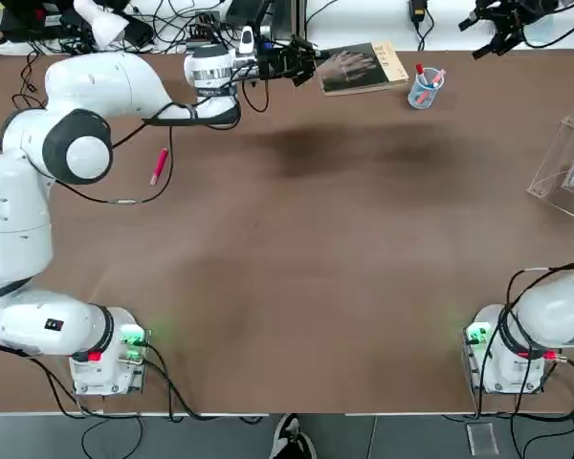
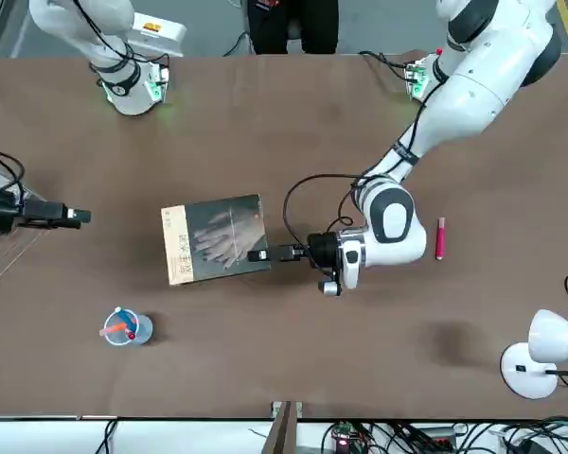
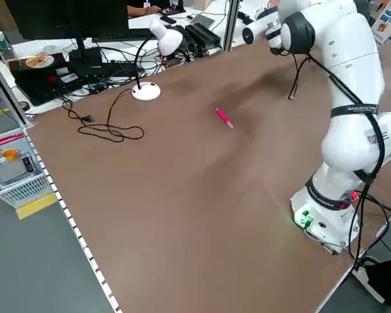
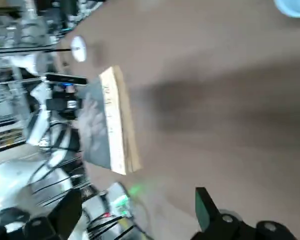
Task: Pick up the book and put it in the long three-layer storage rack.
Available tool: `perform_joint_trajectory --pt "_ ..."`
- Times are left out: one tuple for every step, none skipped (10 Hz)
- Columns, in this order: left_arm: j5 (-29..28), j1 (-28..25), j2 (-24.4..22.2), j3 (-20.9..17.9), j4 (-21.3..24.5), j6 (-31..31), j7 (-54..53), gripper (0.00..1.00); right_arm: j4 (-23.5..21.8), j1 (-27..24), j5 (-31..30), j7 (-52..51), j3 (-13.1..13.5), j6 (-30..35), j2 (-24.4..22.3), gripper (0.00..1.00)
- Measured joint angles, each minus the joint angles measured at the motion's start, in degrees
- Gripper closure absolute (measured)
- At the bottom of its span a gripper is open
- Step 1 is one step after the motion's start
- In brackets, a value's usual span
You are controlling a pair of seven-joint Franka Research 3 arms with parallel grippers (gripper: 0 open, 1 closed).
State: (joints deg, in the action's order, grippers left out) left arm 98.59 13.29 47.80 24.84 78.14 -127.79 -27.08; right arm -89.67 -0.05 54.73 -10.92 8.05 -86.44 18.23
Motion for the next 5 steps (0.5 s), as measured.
perform_joint_trajectory --pt "0.0 0.0 0.0 0.0 0.0 0.0 0.0 0.98 0.0 -0.4 3.0 -1.5 0.0 1.1 1.5 0.00" --pt "0.0 0.0 0.0 0.0 0.0 0.0 0.0 0.98 0.1 -0.8 5.9 -2.9 0.0 2.4 3.1 0.00" --pt "0.0 0.0 0.0 0.0 0.0 0.0 0.0 0.98 0.2 -1.1 8.9 -4.2 0.0 3.7 4.7 0.00" --pt "0.0 0.0 0.0 0.0 0.0 0.0 0.0 0.98 0.2 -1.5 11.7 -5.1 0.0 4.6 5.9 0.00" --pt "0.0 0.0 0.1 0.0 0.0 0.0 0.0 0.98 0.3 -1.8 14.7 -5.9 0.1 5.7 6.9 0.00"
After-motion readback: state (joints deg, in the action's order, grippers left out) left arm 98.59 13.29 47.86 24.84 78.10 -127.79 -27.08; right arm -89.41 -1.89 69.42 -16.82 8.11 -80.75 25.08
